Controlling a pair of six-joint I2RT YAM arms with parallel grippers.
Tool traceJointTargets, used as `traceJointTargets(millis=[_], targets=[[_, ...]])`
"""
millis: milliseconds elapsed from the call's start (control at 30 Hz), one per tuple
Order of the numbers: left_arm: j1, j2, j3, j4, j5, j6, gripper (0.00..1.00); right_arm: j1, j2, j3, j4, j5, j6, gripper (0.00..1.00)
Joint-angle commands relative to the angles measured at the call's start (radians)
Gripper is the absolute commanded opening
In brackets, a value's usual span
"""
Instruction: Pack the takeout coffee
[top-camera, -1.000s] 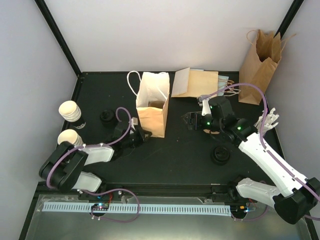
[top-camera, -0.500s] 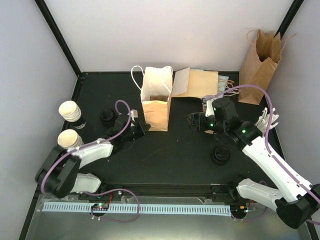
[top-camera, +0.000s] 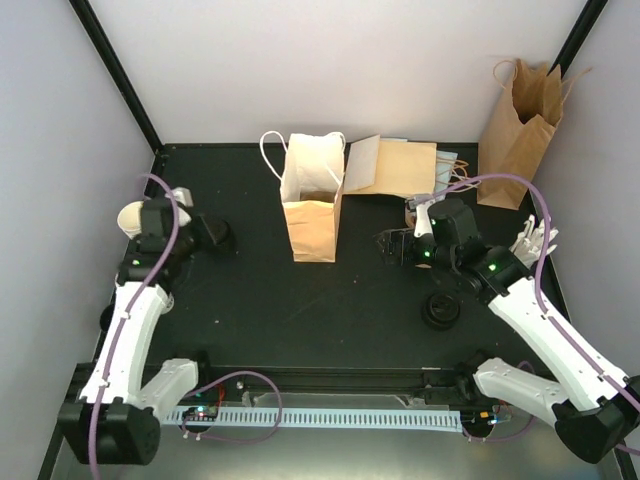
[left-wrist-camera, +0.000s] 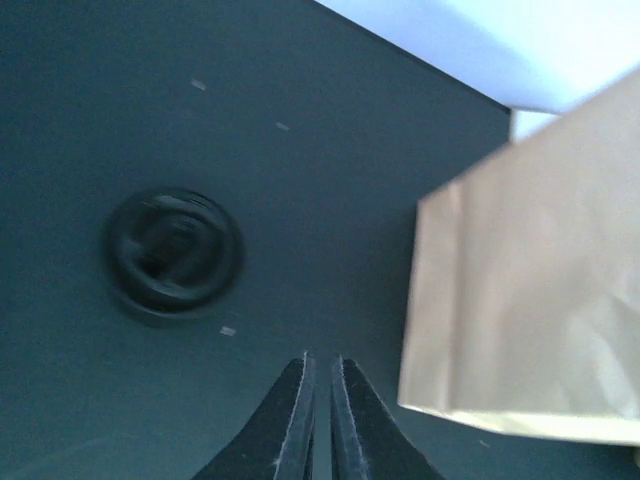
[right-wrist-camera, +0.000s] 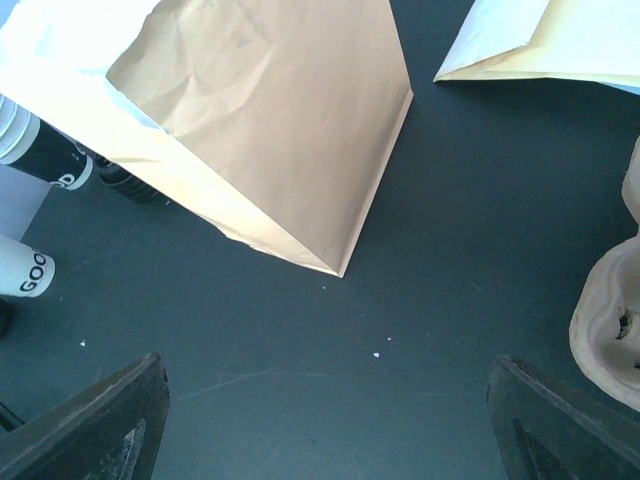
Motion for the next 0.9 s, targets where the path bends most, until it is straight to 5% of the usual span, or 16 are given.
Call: traceJointTargets(millis=[0,67,300,567,867], targets=[[0.196,0.087,0.183,-0.309,0.076,0.237,0.13,-0.005,-0.02,-0.019,-0.01,-0.016,-0.023,0.9],[0.242,0.144,0.268,-0.366,0.037,0.271,0.2,-0.005,-0.026,-0.025,-0.008,-0.023,-0.024,0.9],[0.315,0.342,0.478,-0.389,-0.104,0.284,0.68,-0.006,-0.033,-0.011,-0.029,-0.08,-0.037,0.9],[0.337,0.555,0.67,-0.462,-0.22,0.388,0.69,-0.006,-0.068,-0.046,-0.035,-0.106,-0.05,0.9],[0.343,0.809,0.848,-0.578,-0.308,0.385,0.59,-0.006,-0.085,-0.074,-0.019,-0.175,-0.054,0.9]])
